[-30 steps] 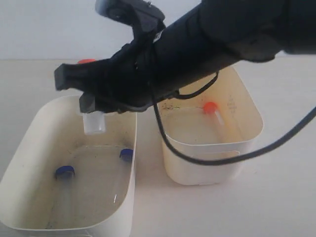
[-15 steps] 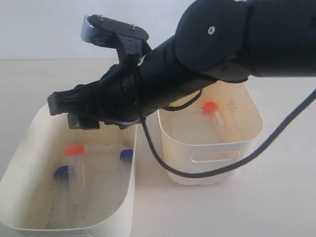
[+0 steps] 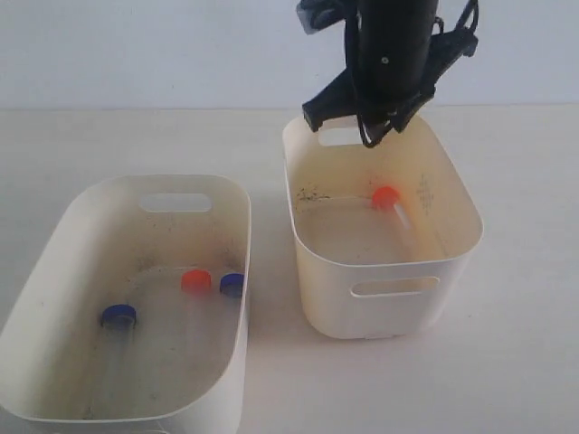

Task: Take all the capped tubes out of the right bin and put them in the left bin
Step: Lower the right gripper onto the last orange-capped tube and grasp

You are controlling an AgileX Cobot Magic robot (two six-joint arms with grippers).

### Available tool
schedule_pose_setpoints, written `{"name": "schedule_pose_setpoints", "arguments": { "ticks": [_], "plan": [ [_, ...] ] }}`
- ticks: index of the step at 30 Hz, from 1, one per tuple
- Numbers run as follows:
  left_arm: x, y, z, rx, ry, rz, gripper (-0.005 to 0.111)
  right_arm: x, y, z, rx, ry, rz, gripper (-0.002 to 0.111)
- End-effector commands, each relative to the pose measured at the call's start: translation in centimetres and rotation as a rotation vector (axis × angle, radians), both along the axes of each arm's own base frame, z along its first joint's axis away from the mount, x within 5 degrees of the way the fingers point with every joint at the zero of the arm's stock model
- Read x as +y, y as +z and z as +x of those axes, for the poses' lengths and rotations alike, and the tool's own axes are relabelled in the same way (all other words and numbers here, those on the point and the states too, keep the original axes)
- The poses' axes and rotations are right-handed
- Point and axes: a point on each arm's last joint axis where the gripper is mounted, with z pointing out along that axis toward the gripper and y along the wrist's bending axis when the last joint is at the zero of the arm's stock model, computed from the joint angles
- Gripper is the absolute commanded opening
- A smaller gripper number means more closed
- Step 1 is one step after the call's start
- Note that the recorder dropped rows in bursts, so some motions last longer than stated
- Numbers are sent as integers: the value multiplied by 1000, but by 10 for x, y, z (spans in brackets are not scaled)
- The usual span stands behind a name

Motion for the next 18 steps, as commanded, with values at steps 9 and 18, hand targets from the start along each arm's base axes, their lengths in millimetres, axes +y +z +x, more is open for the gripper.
{"name": "schedule_pose_setpoints", "arguments": {
  "ticks": [9,18],
  "plan": [
    [0,3,0,-19,1,-13,4,2,-56,22,90,-61,-131,28],
    [0,3,0,-19,1,-13,4,5,-88,29,142,-97,-162,28]
  ]
}}
